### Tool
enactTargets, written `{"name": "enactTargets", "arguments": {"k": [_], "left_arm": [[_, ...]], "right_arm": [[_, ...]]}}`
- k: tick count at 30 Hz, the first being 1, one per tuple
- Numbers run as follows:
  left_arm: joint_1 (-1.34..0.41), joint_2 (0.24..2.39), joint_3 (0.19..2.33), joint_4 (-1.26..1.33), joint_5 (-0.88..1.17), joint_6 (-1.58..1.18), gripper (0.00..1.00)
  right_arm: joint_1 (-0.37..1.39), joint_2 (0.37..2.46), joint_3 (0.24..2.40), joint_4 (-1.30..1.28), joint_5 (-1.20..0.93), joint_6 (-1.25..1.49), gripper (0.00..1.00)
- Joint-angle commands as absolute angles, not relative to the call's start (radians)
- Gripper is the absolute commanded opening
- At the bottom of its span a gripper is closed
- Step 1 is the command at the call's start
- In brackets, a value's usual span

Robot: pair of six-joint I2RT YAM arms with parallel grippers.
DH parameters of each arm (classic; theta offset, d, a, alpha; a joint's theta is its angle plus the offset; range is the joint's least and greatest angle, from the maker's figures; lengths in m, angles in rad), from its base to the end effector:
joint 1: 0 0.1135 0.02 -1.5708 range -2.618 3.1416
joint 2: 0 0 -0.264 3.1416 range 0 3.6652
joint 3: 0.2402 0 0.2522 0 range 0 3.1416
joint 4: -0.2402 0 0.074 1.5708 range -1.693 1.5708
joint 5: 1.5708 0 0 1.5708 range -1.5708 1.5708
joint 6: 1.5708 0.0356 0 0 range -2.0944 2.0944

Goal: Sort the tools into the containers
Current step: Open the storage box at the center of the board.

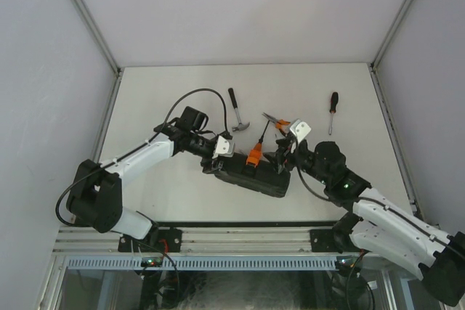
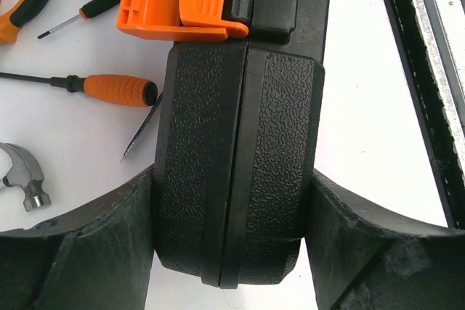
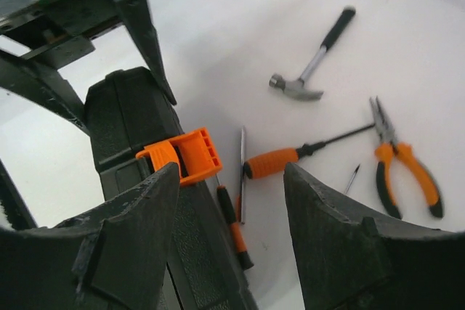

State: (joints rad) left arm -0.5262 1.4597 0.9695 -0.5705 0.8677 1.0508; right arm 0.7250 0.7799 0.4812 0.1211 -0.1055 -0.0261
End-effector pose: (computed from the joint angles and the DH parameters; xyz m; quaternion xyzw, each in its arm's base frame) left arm 0.2306 -0.1654 0.2288 0.6975 0.5437 -0.3335 0.3266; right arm 0.1410 0.1300 0.2651 -0.3124 0.7002 0.2574 0.5882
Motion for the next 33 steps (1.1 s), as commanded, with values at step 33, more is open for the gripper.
{"name": "enactTargets", "arguments": {"k": [33], "left_arm": [[-0.535, 1.488, 1.003, -0.619, 0.794, 1.076, 0.00]], "right_arm": [[0.557, 1.221, 0.784, -0.104, -0.386, 0.563, 0.57]]}}
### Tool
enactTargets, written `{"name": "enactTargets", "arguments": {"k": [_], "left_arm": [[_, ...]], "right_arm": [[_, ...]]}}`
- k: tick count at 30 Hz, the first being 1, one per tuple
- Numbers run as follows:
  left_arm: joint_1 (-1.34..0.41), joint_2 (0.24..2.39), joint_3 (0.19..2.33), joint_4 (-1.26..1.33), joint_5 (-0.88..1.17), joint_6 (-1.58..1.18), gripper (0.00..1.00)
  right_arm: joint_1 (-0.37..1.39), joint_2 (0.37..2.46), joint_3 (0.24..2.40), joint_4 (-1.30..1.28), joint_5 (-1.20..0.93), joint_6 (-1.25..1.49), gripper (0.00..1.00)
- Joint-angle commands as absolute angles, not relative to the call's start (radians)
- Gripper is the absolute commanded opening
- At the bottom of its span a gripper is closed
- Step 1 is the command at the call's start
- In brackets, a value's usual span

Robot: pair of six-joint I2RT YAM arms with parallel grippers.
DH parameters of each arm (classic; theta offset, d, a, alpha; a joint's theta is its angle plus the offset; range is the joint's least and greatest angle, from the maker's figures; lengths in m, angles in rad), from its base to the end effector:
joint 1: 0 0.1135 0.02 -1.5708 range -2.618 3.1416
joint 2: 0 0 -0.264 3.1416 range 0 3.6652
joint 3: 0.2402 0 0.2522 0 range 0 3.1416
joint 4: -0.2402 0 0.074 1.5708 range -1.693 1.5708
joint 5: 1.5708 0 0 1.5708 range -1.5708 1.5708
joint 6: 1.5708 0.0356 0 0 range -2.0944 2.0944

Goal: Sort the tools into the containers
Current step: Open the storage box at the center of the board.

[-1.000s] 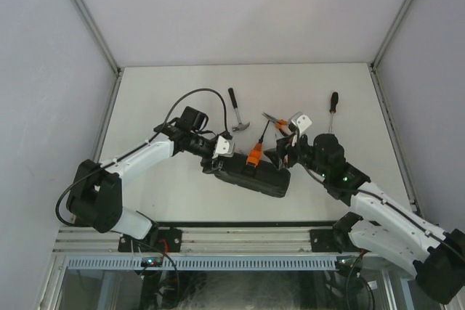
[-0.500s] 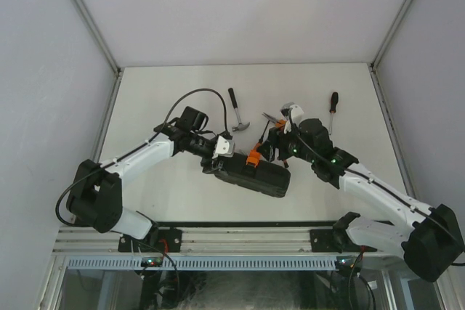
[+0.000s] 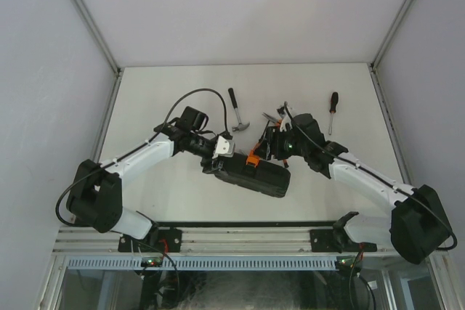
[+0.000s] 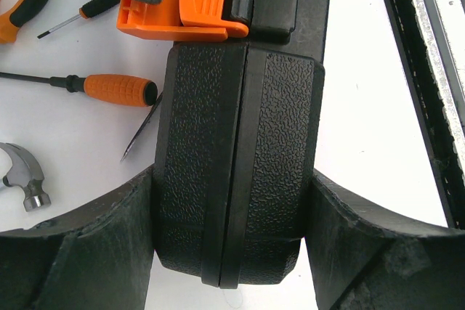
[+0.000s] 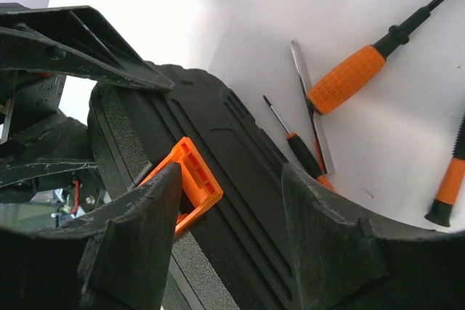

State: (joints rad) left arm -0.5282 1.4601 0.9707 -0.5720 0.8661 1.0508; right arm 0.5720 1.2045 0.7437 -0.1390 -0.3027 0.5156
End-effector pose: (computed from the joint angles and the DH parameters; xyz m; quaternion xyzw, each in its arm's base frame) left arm 0.2304 -0.1658 0.2289 0.6981 0.5435 -0.3332 0.3258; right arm 0.2134 0.1500 0.2438 -0.0950 0.8720 0.3528 0.3258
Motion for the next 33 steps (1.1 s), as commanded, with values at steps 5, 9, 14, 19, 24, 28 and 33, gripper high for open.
{"name": "enactTargets", "arguments": {"k": [5, 9, 14, 19, 24, 28, 33], "left_arm": [[-0.536, 1.489, 1.005, -0.619, 0.793, 1.076, 0.00], [-0.536, 1.489, 1.005, -0.620, 0.792, 1.076, 0.00], [-0.536, 1.491, 1.008, -0.621, 0.791, 1.075, 0.00], [-0.536, 1.490, 1.007, -0.621, 0.790, 1.075, 0.00], [-0.536, 1.490, 1.006, -0.622, 0.790, 1.076, 0.00], [-0.536, 1.489, 1.006, -0.616, 0.792, 1.075, 0.01], [-0.536, 1.470, 0.986, -0.569, 0.790, 1.037, 0.07]], "right_arm": [[0.546, 1.255, 0.783, -0.074, -0.445, 0.589, 0.54], [0.543, 1.271, 0.783, -0.057, -0.469, 0.604, 0.47], [0.543, 1.274, 0.783, -0.049, -0.482, 0.604, 0.36], [0.541, 1.266, 0.778, -0.041, -0.480, 0.592, 0.23], [0.541, 1.232, 0.765, -0.030, -0.452, 0.572, 0.10], [0.543, 1.204, 0.757, -0.012, -0.446, 0.563, 0.00], [0.542, 1.186, 0.752, 0.005, -0.449, 0.559, 0.00]]}}
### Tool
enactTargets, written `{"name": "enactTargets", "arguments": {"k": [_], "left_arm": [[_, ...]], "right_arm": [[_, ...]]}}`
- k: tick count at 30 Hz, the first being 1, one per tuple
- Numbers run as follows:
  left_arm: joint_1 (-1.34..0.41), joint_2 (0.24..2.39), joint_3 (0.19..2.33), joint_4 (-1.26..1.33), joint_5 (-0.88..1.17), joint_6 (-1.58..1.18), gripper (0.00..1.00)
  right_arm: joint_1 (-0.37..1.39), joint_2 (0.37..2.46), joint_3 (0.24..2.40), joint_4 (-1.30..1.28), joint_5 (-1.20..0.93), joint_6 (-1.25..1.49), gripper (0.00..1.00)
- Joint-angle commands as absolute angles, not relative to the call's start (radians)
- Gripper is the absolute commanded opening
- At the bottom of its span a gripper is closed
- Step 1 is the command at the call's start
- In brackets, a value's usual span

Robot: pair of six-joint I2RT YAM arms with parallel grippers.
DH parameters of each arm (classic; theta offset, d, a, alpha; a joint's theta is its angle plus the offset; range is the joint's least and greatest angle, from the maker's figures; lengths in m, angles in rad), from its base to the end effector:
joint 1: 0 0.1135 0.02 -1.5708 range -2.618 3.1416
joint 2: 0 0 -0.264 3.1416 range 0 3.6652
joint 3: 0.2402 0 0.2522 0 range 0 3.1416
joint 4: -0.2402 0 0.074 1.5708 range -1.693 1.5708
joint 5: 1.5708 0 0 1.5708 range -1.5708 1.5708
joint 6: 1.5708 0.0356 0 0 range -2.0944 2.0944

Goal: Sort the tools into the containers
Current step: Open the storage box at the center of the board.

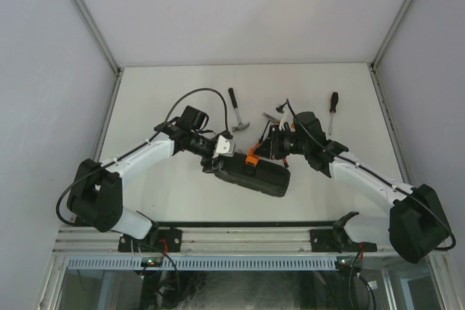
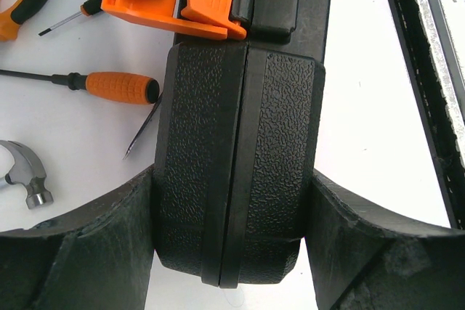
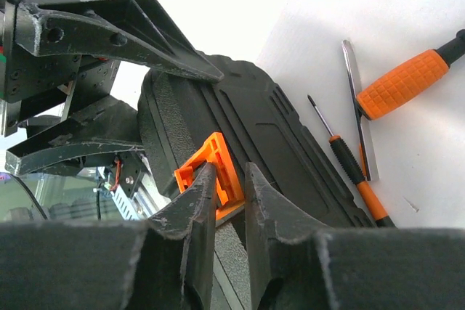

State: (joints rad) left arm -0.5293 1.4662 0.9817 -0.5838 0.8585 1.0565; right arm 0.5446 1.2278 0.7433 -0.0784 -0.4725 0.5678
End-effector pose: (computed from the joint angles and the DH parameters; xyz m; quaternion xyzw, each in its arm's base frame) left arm 0.2315 -0.1667 0.2298 0.7000 0.5444 -0.3303 0.3233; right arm 0.2185 0.1513 0.2447 -0.1031 0.8526 0.4219 0.2905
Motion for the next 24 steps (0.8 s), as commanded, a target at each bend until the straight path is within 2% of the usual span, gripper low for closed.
{"name": "enactTargets", "arguments": {"k": [1, 6, 13, 16, 22, 24], "left_arm": [[-0.536, 1.465, 0.977, -0.553, 0.787, 1.023, 0.09], [-0.536, 1.442, 0.961, -0.493, 0.777, 0.966, 0.16], [-0.535, 1.409, 0.945, -0.442, 0.782, 0.922, 0.37], [-0.534, 1.395, 0.935, -0.426, 0.783, 0.909, 0.41], [-0.535, 1.372, 0.927, -0.410, 0.792, 0.899, 0.59], [-0.535, 1.360, 0.923, -0.403, 0.793, 0.891, 0.60]], "right_arm": [[0.542, 1.183, 0.749, 0.009, -0.448, 0.559, 0.00], [0.550, 1.172, 0.747, 0.008, -0.437, 0.548, 0.00], [0.566, 1.157, 0.746, 0.011, -0.404, 0.535, 0.00], [0.566, 1.152, 0.746, 0.009, -0.384, 0.533, 0.00], [0.566, 1.143, 0.747, 0.007, -0.364, 0.540, 0.00], [0.566, 1.142, 0.747, 0.010, -0.366, 0.546, 0.00]]}}
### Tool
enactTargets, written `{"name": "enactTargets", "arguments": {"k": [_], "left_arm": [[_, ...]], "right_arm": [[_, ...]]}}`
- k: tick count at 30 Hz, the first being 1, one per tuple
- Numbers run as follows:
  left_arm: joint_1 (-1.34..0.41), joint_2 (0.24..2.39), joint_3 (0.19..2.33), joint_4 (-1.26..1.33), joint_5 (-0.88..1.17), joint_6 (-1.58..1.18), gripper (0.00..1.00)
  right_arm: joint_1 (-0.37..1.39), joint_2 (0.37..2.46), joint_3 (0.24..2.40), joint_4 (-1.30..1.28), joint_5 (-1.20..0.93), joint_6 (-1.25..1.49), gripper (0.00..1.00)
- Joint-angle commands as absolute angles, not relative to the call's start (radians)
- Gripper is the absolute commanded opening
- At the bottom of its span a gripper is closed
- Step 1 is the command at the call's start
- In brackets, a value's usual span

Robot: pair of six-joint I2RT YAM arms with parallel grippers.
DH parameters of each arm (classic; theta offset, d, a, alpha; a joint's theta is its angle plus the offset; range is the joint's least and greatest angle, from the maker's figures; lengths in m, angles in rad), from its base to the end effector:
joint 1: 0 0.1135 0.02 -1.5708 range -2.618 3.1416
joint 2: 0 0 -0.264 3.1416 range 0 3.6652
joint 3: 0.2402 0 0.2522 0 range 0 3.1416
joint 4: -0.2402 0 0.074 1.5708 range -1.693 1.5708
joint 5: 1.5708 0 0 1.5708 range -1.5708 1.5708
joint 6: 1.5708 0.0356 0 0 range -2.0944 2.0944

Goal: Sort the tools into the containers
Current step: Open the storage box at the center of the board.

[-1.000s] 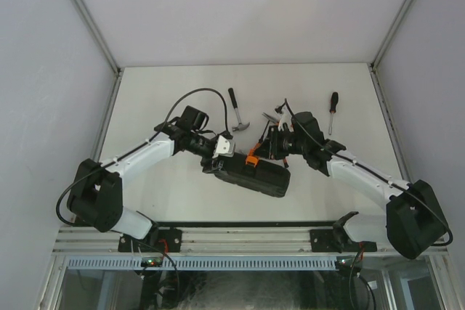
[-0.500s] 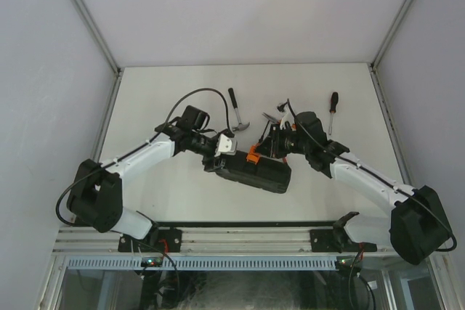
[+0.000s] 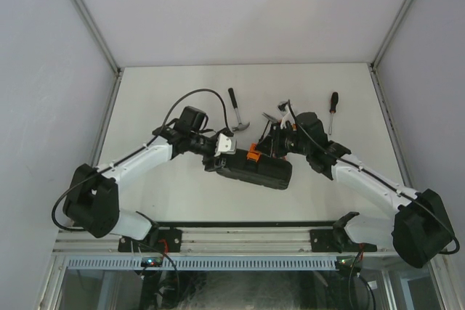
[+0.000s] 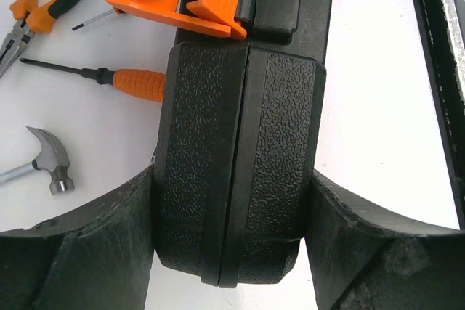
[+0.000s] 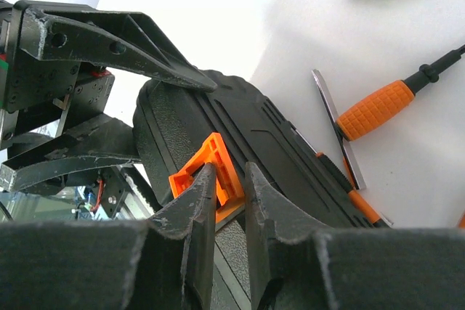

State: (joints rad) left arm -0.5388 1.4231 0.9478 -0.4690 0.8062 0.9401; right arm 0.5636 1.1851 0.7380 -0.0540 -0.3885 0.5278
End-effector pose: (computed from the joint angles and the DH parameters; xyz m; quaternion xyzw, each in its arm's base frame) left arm 0.2308 -0.1679 0.2360 0.6790 0.5651 -0.3092 0.3521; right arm 0.2137 0.1510 0.2549 -0.1135 0.8423 0.4015 0.3413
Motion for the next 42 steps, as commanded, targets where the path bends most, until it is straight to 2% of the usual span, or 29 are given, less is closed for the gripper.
{"name": "enactTargets", "arguments": {"k": [1, 2, 5, 10, 13, 22, 35, 42], "left_arm": [[-0.535, 1.352, 0.919, -0.398, 0.794, 0.887, 0.60], [-0.535, 1.343, 0.915, -0.391, 0.797, 0.881, 0.61], [-0.534, 1.321, 0.898, -0.376, 0.810, 0.878, 0.76], [-0.536, 1.312, 0.891, -0.381, 0.829, 0.887, 0.81], [-0.540, 1.316, 0.891, -0.394, 0.831, 0.893, 0.91], [-0.545, 1.318, 0.894, -0.416, 0.828, 0.900, 0.95], [-0.543, 1.216, 0.869, -0.345, 0.785, 0.799, 1.00], [-0.544, 1.189, 0.864, -0.345, 0.732, 0.747, 1.00]], "right_arm": [[0.567, 1.141, 0.747, 0.010, -0.365, 0.546, 0.00], [0.569, 1.142, 0.746, 0.009, -0.365, 0.547, 0.00], [0.569, 1.143, 0.746, 0.002, -0.362, 0.540, 0.00], [0.572, 1.134, 0.747, -0.007, -0.356, 0.533, 0.00], [0.576, 1.128, 0.746, -0.020, -0.341, 0.524, 0.00], [0.581, 1.108, 0.736, -0.036, -0.309, 0.512, 0.00], [0.594, 1.099, 0.736, -0.048, -0.243, 0.505, 0.00], [0.599, 1.083, 0.735, -0.077, -0.162, 0.534, 0.00]]}}
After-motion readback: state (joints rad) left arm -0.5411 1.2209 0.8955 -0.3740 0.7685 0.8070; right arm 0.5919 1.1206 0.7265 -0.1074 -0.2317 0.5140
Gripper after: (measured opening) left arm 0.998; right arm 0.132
